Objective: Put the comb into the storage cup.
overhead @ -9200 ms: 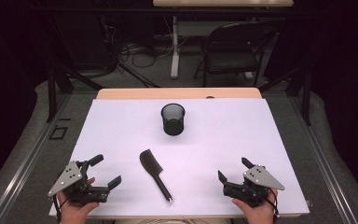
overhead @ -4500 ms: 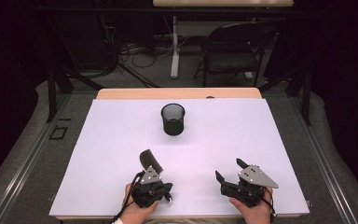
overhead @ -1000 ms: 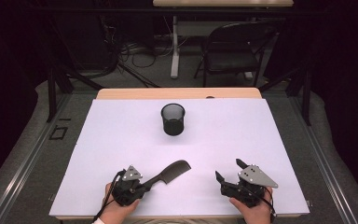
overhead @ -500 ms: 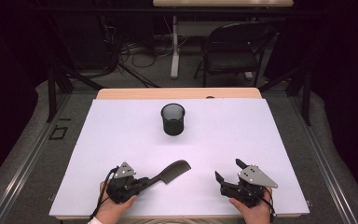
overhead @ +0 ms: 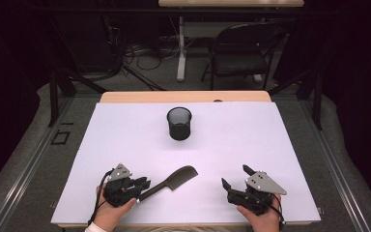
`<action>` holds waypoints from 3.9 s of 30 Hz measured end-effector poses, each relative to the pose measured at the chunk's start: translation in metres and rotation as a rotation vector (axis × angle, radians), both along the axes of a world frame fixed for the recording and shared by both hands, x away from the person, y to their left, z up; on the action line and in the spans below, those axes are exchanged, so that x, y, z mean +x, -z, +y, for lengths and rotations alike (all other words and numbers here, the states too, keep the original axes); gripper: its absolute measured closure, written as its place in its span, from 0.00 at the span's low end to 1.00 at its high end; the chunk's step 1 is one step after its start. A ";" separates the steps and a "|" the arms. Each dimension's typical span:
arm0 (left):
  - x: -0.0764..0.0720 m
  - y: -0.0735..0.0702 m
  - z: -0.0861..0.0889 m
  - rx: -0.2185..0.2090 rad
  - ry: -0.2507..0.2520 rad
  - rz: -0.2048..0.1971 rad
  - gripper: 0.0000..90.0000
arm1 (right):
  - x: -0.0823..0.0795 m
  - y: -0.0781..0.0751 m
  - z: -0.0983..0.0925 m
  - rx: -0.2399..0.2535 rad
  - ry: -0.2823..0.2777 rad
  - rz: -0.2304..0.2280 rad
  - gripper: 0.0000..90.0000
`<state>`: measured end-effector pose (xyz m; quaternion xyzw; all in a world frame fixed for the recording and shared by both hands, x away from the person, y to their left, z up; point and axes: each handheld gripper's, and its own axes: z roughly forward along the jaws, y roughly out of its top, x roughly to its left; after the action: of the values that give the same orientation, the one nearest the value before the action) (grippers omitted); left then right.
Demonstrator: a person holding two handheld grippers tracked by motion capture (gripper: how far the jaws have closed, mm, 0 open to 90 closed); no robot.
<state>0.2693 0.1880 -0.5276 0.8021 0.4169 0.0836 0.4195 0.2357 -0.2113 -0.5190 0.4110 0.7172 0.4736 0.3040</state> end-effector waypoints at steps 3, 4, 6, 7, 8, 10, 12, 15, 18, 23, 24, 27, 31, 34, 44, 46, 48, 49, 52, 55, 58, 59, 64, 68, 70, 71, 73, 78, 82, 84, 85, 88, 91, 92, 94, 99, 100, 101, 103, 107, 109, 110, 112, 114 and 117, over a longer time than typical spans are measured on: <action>0.001 0.000 0.002 -0.013 -0.014 -0.010 0.78 | 0.000 0.000 0.000 -0.001 0.000 0.002 0.19; 0.001 -0.001 0.003 -0.013 -0.014 -0.007 0.76 | 0.000 0.000 0.000 0.000 0.000 0.000 0.19; 0.002 -0.001 0.005 -0.019 -0.021 -0.011 0.72 | 0.000 0.000 0.000 0.001 -0.001 -0.001 0.19; 0.002 -0.001 0.005 -0.024 -0.025 -0.011 0.69 | 0.000 0.000 0.000 0.001 -0.001 -0.001 0.19; 0.003 -0.001 0.006 -0.026 -0.025 -0.010 0.69 | 0.000 0.000 0.000 0.001 -0.001 -0.001 0.19; 0.003 0.000 0.006 -0.033 -0.031 -0.017 0.64 | 0.000 0.000 0.000 -0.001 -0.002 0.002 0.19; 0.004 0.000 0.007 -0.037 -0.032 -0.018 0.63 | 0.000 0.000 0.000 0.001 -0.002 0.000 0.19; 0.005 0.000 0.007 -0.036 -0.026 -0.032 0.53 | 0.000 0.000 0.000 0.000 -0.002 -0.001 0.19; 0.006 0.000 0.008 -0.046 -0.021 -0.045 0.49 | 0.001 0.001 0.001 0.000 -0.002 -0.002 0.19; 0.007 0.000 0.010 -0.043 -0.023 -0.052 0.46 | 0.001 0.001 0.001 0.001 -0.003 -0.001 0.19; 0.008 0.000 0.010 -0.042 -0.018 -0.051 0.45 | 0.001 0.001 0.001 0.000 -0.003 -0.001 0.19; 0.009 -0.001 0.013 -0.040 -0.023 -0.058 0.43 | 0.001 0.001 0.001 0.000 -0.003 0.001 0.19; 0.012 -0.001 0.017 -0.050 -0.011 -0.127 0.43 | 0.001 0.001 0.001 0.001 -0.003 -0.002 0.19; 0.013 -0.004 0.021 -0.055 -0.028 -0.174 0.43 | 0.001 0.001 0.001 0.002 -0.003 -0.001 0.19; 0.016 -0.009 0.033 -0.058 -0.064 -0.184 0.42 | 0.000 0.001 0.001 -0.001 -0.006 0.006 0.19; 0.015 -0.009 0.034 -0.046 -0.070 -0.190 0.42 | 0.001 0.001 0.001 0.000 -0.006 0.004 0.19; 0.016 -0.009 0.034 -0.037 -0.076 -0.176 0.41 | 0.000 0.001 0.001 -0.004 -0.007 0.004 0.19; 0.016 -0.009 0.034 -0.032 -0.079 -0.174 0.38 | 0.001 0.001 0.001 -0.003 -0.008 0.003 0.19; 0.017 -0.010 0.035 -0.034 -0.064 -0.184 0.33 | 0.001 0.001 0.001 -0.006 -0.009 0.003 0.19; 0.017 -0.011 0.034 -0.039 -0.057 -0.189 0.30 | 0.001 0.001 0.001 -0.002 -0.009 0.002 0.19; 0.018 -0.011 0.033 -0.037 -0.048 -0.175 0.23 | 0.001 0.001 0.001 -0.003 -0.010 0.003 0.19; 0.018 -0.011 0.032 -0.039 -0.046 -0.173 0.21 | 0.000 0.001 0.001 -0.004 -0.010 0.003 0.19; 0.018 -0.012 0.030 -0.028 -0.025 -0.168 0.18 | 0.001 0.001 0.001 -0.005 -0.011 0.004 0.19; 0.017 -0.013 0.028 -0.022 -0.014 -0.171 0.18 | 0.001 0.001 0.002 -0.005 -0.011 0.003 0.19; 0.017 -0.014 0.027 -0.017 -0.004 -0.171 0.18 | 0.000 0.001 0.002 -0.007 -0.012 0.004 0.19; 0.017 -0.014 0.026 -0.017 0.000 -0.170 0.17 | 0.000 0.001 0.002 -0.006 -0.013 0.004 0.19; 0.016 -0.015 0.024 0.000 0.010 -0.168 0.17 | 0.001 0.001 0.002 -0.009 -0.013 0.004 0.19; 0.015 -0.017 0.018 0.021 0.042 -0.170 0.18 | 0.001 0.002 0.003 -0.007 -0.016 0.006 0.19; 0.014 -0.017 0.013 0.019 0.065 -0.155 0.18 | 0.001 0.002 0.003 -0.008 -0.017 0.006 0.19; 0.013 -0.017 0.011 0.031 0.079 -0.155 0.18 | 0.001 0.002 0.003 -0.006 -0.017 0.006 0.19; 0.013 -0.017 0.008 0.028 0.085 -0.149 0.18 | 0.002 0.002 0.003 -0.004 -0.017 0.004 0.19; 0.011 -0.018 0.004 0.055 0.103 -0.149 0.19 | 0.002 0.003 0.003 -0.008 -0.018 0.008 0.19; 0.011 -0.019 0.002 0.059 0.110 -0.150 0.20 | 0.002 0.003 0.003 -0.008 -0.018 0.010 0.19; 0.010 -0.019 0.001 0.055 0.107 -0.147 0.20 | 0.002 0.003 0.003 -0.006 -0.018 0.009 0.19; 0.011 -0.019 0.002 0.061 0.115 -0.140 0.20 | 0.002 0.003 0.003 -0.007 -0.018 0.009 0.19; 0.011 -0.022 0.001 0.069 0.118 -0.132 0.20 | 0.002 0.003 0.003 -0.010 -0.019 0.012 0.19; 0.011 -0.023 0.001 0.068 0.122 -0.134 0.20 | 0.002 0.003 0.003 -0.010 -0.018 0.012 0.19; 0.010 -0.024 0.000 0.072 0.122 -0.136 0.20 | 0.002 0.003 0.003 -0.010 -0.018 0.013 0.19; 0.010 -0.026 0.000 0.074 0.125 -0.136 0.20 | 0.002 0.003 0.003 -0.010 -0.018 0.013 0.19; 0.010 -0.031 -0.001 0.068 0.134 -0.135 0.20 | 0.002 0.003 0.003 -0.009 -0.017 0.013 0.19; 0.010 -0.033 -0.001 0.072 0.139 -0.133 0.23 | 0.002 0.003 0.003 -0.009 -0.016 0.012 0.19; 0.011 -0.033 -0.001 0.077 0.144 -0.128 0.23 | 0.002 0.003 0.003 -0.008 -0.016 0.010 0.19; 0.011 -0.034 -0.002 0.083 0.144 -0.126 0.23 | 0.002 0.003 0.004 -0.008 -0.017 0.013 0.19; 0.012 -0.036 -0.002 0.092 0.148 -0.120 0.23 | 0.001 0.002 0.004 -0.006 -0.018 0.013 0.19; 0.014 -0.037 -0.002 0.106 0.155 -0.112 0.23 | 0.002 0.003 0.004 -0.006 -0.016 0.009 0.19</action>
<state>0.2829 0.1861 -0.4910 0.8471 0.3244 0.1175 0.4041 0.2372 -0.2076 -0.5218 0.4066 0.7231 0.4720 0.2983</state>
